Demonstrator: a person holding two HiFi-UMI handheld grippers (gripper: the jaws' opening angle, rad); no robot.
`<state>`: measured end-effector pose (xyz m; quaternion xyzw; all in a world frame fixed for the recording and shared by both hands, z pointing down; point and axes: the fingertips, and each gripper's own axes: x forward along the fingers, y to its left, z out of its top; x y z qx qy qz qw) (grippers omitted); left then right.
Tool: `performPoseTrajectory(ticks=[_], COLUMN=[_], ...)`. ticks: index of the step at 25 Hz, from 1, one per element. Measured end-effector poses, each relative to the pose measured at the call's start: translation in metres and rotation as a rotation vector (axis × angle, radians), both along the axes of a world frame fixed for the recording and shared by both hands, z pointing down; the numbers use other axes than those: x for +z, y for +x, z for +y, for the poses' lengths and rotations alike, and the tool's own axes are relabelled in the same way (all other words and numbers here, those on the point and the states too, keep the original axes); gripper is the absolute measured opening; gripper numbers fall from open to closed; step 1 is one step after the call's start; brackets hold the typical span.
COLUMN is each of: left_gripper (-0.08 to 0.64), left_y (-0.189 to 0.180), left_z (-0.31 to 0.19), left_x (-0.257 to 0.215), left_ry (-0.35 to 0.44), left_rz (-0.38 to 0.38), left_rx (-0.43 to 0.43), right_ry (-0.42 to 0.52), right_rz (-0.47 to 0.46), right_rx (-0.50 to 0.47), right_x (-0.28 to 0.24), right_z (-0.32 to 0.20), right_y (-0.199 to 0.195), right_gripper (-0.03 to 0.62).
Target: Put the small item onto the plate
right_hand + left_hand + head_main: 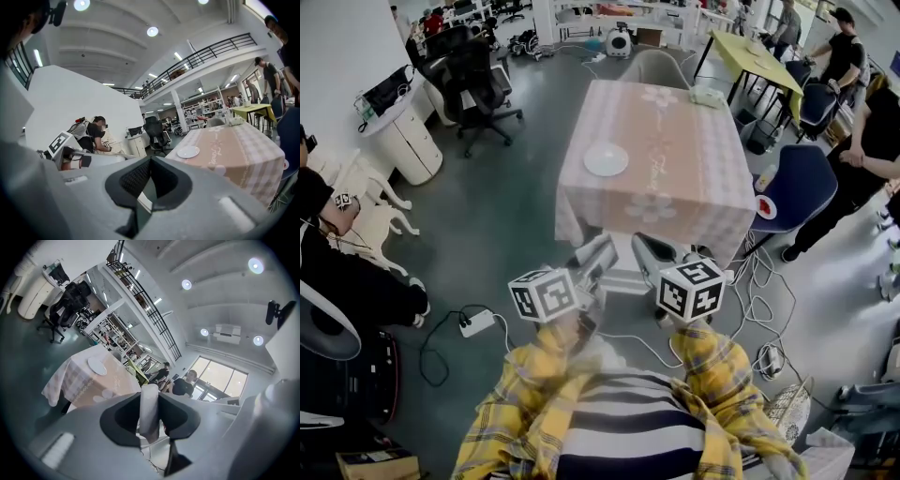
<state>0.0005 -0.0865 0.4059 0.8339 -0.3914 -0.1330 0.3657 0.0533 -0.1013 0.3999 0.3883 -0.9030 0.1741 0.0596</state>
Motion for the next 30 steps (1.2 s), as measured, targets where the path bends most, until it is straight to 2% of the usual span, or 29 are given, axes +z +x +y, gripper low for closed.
performPoseTrajectory(ticks=[13, 19, 30], left_gripper=[0.103, 0.103, 0.103], left_y=[-0.005, -0.022, -0.036], left_z=[-0.068, -0.126, -0.226], left_x=[0.006, 0.01, 0.05], left_ry=[-0.029, -0.048, -0.142], left_rz=[-0.035, -0.029, -0.008], left_rx=[0.008, -0.003, 0.017], right_ry=[-0.03, -0.058, -0.125], right_rz=[0.013, 0.027, 0.06], right_rx=[0.003, -0.008, 0.001], right_x=[0.004, 0.013, 0.045], right_z=[-0.069, -0.12, -0.214], right_y=[-0.008, -0.024, -0.043], right_gripper=[-0.005, -0.005, -0.003])
